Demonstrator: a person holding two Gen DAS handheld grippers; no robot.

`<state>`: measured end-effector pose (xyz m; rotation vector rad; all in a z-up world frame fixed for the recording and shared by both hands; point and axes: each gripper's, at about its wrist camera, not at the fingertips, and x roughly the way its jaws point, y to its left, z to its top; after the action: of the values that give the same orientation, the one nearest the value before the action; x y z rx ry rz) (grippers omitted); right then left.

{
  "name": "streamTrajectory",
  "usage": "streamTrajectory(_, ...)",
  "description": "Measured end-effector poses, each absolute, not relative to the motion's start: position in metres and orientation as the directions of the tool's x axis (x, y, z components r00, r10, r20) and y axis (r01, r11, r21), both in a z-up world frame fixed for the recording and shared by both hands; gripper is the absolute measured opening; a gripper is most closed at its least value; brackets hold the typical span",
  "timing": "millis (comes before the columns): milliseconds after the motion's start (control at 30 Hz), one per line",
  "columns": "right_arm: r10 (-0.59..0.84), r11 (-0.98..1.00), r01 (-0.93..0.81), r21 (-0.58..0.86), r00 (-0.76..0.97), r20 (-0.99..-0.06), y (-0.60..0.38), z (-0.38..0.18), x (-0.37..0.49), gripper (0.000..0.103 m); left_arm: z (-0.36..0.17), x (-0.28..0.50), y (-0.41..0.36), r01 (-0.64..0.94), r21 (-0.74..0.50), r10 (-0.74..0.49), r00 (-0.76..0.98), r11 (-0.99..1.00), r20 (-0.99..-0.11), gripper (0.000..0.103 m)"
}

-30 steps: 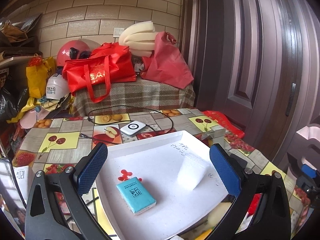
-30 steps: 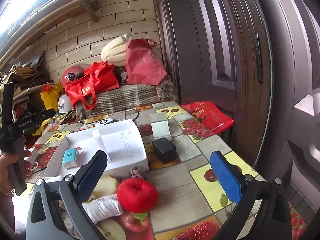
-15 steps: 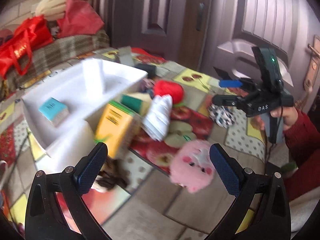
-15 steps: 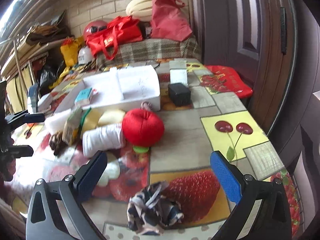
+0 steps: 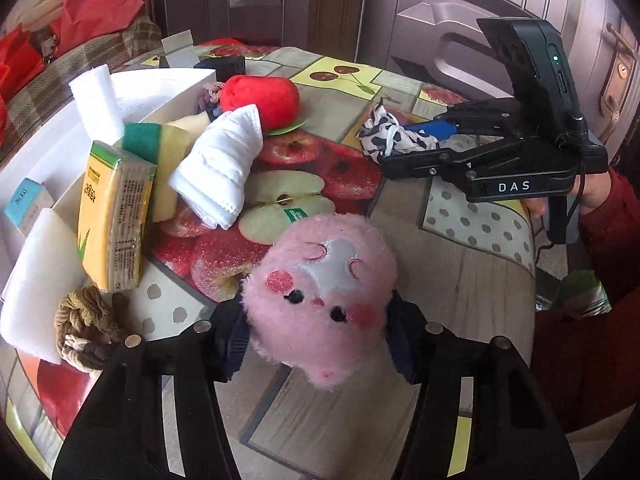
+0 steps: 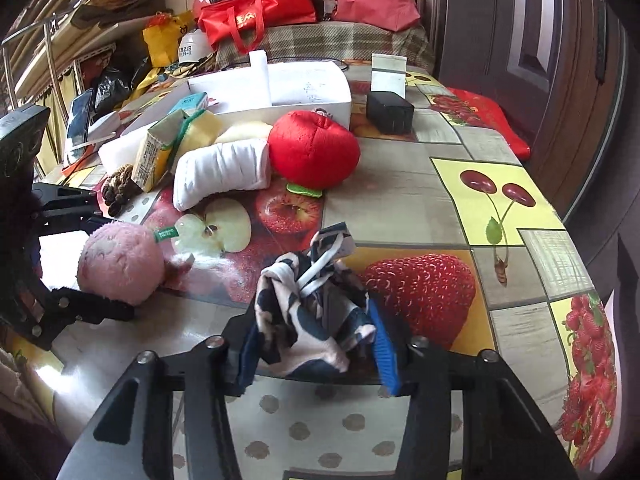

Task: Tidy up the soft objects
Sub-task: 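Set the pink plush onto the teal notebook with left tool while right tool drops the cloth in the box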

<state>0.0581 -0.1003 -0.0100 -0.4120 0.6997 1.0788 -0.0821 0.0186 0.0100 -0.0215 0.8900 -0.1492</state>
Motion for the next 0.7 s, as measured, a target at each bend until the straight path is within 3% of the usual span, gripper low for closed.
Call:
streamTrajectory(133, 0.68, 0.414, -0.91, 0.021, 0.294, -0.672, -0.1, -0.003, 0.054, 0.033, 0.015, -0.09, 0.024, 0.103, -0.078, -0.126, 0.647, 0.992, -0.752, 0.053)
streamTrajectory(367, 0.781, 0.437, -0.895, 0.086, 0.33, -0.53, -0.107, 0.041, 0.061, 0.032, 0.065, -0.107, 0.033, 0.047, -0.004, -0.04, 0.789, 0.999, -0.613, 0.053)
streamTrajectory(700, 0.85, 0.483, -0.858, 0.173, 0.412, -0.33, -0.081, 0.105, 0.086, 0.033, 0.126, -0.058, 0.144, -0.443, 0.018, 0.402, 0.795, 0.896, -0.453, 0.054)
